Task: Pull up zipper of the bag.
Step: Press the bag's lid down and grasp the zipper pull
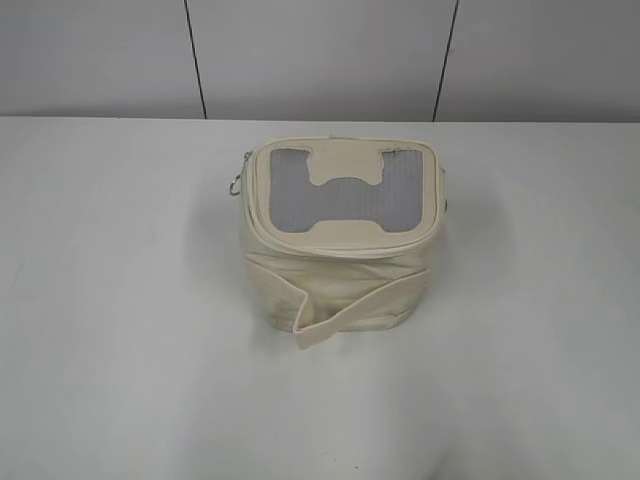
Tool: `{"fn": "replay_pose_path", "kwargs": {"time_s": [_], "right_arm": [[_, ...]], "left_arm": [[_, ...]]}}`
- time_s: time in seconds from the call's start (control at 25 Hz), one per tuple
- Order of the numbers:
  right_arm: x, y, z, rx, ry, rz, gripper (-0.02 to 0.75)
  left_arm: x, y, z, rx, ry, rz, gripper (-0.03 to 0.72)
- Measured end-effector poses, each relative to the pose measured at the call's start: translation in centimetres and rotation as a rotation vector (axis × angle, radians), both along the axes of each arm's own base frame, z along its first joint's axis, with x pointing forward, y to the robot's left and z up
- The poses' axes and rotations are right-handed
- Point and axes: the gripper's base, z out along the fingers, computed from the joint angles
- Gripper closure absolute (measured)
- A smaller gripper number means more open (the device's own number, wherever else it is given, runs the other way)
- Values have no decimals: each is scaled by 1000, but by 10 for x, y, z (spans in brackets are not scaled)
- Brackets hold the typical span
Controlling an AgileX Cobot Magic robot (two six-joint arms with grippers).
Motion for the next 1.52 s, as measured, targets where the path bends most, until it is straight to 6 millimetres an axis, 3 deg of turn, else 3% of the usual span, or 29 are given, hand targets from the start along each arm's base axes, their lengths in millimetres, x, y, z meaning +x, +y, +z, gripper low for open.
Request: {"fn": "replay_pose_path", "kwargs": {"time_s": [1.08,1.2,1.32,1.4,1.52], "right_arm": [[0,1,0,24,3,7,307],[3,7,3,56,9,56,344],[33,18,17,45,47,163,379],[67,27,27,58,61,237,384],[134,42,38,62,104,347,389]], "left_arm": [[0,0,0,0,0,0,449],[0,0,0,1,0,1,451],[0,0,0,0,0,0,452],[0,0,0,0,0,-3,452],[0,0,0,-1,0,-18,452]]}}
